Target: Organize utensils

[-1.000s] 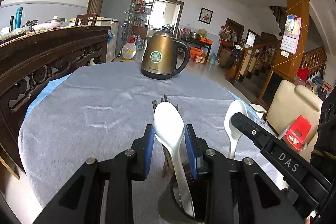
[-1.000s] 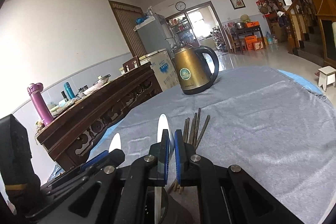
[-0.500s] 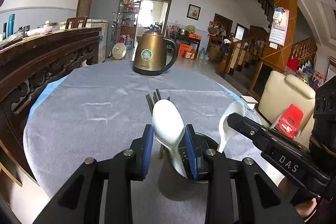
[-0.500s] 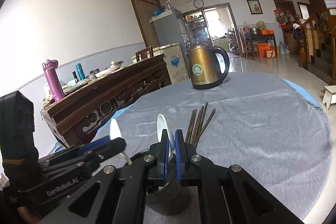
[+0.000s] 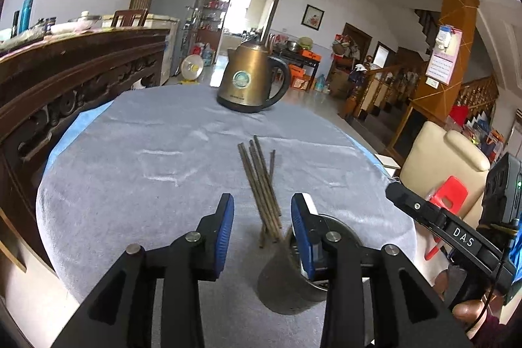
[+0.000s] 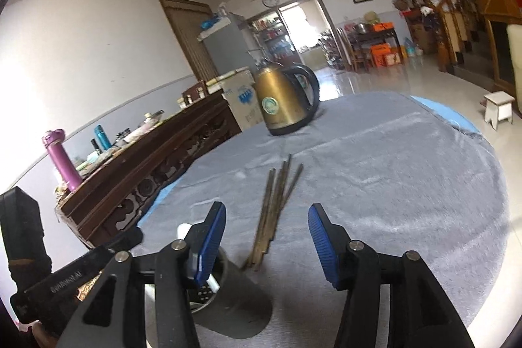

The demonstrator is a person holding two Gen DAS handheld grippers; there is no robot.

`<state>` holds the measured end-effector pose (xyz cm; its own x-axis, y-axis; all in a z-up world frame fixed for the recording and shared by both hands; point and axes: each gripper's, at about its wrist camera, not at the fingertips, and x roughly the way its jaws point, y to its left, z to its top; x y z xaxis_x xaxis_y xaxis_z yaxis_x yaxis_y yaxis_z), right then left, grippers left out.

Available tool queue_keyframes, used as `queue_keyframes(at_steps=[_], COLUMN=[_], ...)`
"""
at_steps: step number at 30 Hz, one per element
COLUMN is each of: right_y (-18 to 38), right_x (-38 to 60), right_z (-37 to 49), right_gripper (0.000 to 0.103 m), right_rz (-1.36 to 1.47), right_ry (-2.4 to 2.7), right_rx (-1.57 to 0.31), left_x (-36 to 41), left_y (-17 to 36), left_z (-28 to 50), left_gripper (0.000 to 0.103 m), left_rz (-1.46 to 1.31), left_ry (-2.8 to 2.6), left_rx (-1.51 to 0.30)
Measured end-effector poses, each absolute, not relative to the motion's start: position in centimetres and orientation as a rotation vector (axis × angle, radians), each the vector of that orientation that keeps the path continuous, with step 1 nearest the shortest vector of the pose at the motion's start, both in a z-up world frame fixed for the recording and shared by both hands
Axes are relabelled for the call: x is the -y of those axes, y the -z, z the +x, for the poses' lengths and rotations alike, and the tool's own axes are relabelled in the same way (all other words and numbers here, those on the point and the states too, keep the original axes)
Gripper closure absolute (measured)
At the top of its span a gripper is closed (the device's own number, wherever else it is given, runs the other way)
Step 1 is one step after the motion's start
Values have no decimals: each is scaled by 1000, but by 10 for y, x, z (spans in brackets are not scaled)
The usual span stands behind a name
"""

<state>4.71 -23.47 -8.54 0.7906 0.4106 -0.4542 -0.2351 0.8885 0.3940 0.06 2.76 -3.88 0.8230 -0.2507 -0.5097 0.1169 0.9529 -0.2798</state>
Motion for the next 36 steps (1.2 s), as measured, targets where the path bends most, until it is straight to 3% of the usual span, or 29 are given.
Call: queue_keyframes(at_steps=[2, 4, 9, 15, 19, 32, 36], right_y=[89, 94, 111, 132, 146, 185, 195], right_x=[237, 239, 244, 235, 222, 176, 166], right_z=[51, 59, 92, 160, 209, 337, 350], right_gripper=[49, 53, 56, 65, 65, 72, 84], right_rz=[336, 347, 381, 364, 339, 326, 272], right_ry=[-350, -348, -356, -395, -392, -270, -223], right_rx=[-578, -609, -734, -923, -1013, -1163, -1210], left_x=[-31, -35, -46, -62, -63, -44, -32], left_y=[42, 45, 52, 70, 87, 114, 121], left_z=[5, 13, 44, 99, 145, 231, 247], left_gripper=[64, 55, 51, 51, 51, 51, 51], left_rz=[-245, -250, -248, -302, -328, -271, -241], left_ry=[190, 184, 179, 183, 191, 199, 215], left_rx=[-587, -614, -693, -820, -919, -993, -1012])
